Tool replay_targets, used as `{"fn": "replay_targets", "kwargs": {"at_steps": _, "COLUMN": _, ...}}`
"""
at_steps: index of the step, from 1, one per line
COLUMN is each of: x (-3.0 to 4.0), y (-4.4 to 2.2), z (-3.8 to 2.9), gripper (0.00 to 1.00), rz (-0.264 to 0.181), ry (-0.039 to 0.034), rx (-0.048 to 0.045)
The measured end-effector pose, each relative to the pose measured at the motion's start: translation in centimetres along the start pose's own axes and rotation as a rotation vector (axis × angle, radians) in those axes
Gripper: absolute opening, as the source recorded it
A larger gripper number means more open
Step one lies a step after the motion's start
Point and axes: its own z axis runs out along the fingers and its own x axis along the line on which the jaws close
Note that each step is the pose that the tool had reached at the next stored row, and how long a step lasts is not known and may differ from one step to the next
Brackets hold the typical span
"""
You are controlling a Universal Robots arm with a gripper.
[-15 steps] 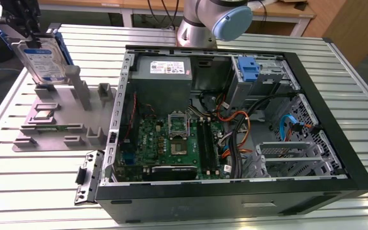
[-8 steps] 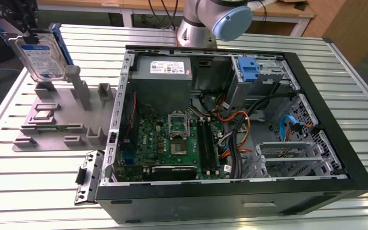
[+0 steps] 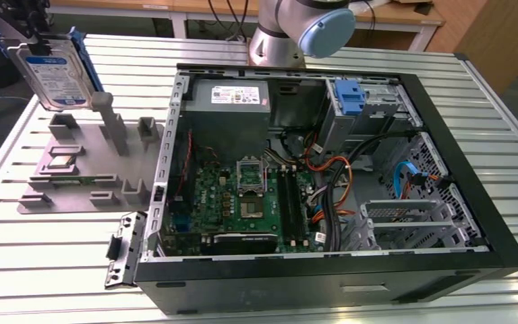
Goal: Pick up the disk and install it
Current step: 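Pick up the disk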
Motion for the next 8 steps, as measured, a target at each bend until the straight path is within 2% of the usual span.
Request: {"fn": "replay_targets", "kwargs": {"at_steps": 8, "x": -0.02, "y": -0.01, "z": -0.15, "gripper": 0.35, "rz": 0.0, "ry": 0.0005, "rx": -0.0005}}
